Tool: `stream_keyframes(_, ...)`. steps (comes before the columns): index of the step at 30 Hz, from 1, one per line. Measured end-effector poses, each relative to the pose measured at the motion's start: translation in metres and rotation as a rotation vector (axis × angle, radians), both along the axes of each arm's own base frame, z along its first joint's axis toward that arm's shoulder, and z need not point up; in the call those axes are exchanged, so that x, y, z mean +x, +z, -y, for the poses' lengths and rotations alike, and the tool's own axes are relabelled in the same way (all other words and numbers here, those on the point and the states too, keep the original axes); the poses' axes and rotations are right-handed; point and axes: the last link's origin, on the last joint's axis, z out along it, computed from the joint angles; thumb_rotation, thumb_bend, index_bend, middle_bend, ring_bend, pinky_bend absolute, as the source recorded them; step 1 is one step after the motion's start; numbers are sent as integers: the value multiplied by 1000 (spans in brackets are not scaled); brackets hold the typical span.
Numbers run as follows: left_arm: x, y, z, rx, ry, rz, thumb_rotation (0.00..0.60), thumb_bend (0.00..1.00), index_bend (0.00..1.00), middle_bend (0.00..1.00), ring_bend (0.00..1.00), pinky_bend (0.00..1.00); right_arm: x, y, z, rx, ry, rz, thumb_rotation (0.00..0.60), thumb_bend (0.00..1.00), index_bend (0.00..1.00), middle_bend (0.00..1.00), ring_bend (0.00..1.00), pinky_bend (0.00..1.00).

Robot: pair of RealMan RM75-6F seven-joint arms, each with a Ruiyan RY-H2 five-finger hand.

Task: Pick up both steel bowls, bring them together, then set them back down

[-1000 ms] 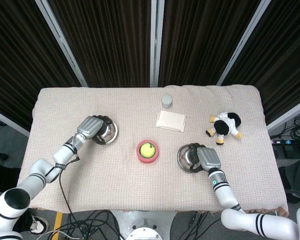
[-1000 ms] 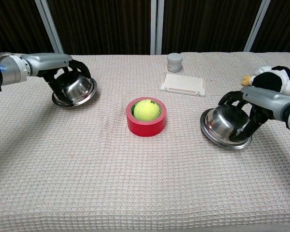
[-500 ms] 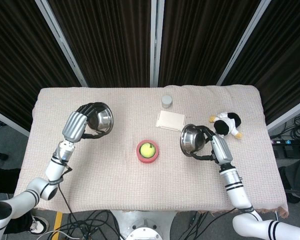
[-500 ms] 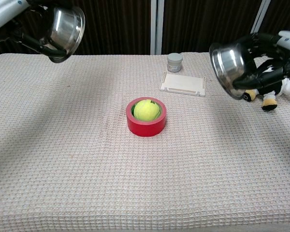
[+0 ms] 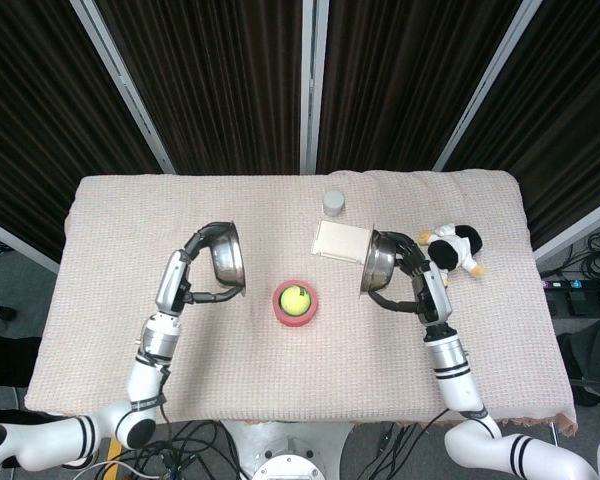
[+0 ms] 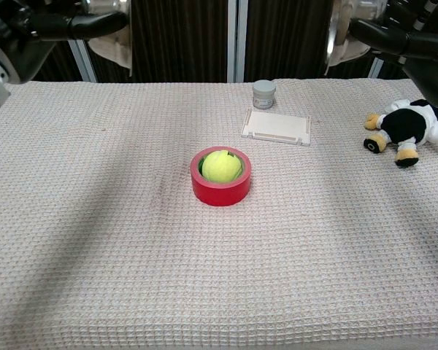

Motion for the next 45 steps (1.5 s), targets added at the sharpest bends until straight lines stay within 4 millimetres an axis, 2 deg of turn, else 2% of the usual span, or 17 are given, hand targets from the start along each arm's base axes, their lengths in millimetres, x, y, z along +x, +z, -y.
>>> stream_keyframes(7,32,-9,-1,-57,-58,59,600,154,457,448,426,632,34,-19,8,92,94,143,600,92,349,380,304,452)
stream_keyframes(15,66,-19,-1,-91,-122,54,600,151,457,448,426,632,78,-36,24,168,175,155,600,96,349,381,304,453)
stream_keyframes(21,80,-18,-1,-88,-150,56,600,151,457,448,426,632,105,-47,31,213,211,155,600,97,349,381,304,453)
stream_keyframes(26,72,-10,-5,-54,-137,38,600,151,457,449,426,632,103,-45,31,195,201,153,600,97,349,381,305,453)
stream_keyframes(31,55,7,-13,-3,-95,39,600,154,457,449,426,632,83,-29,34,148,148,177,600,96,349,382,304,453)
stream_keyframes(34,51,10,-16,0,-88,49,600,154,456,449,426,632,79,-27,36,148,134,191,600,97,349,382,304,453)
stream_keyframes(38,56,6,-16,-27,-106,49,600,152,456,448,426,632,88,-33,37,175,155,186,600,99,349,382,305,453)
stream_keyframes(43,68,-5,-13,-69,-136,52,600,148,457,448,426,632,113,-48,36,226,209,186,600,99,349,382,304,453)
stream_keyframes(45,68,-6,-13,-69,-135,55,600,148,457,448,426,632,117,-51,35,232,219,184,600,99,349,382,304,453)
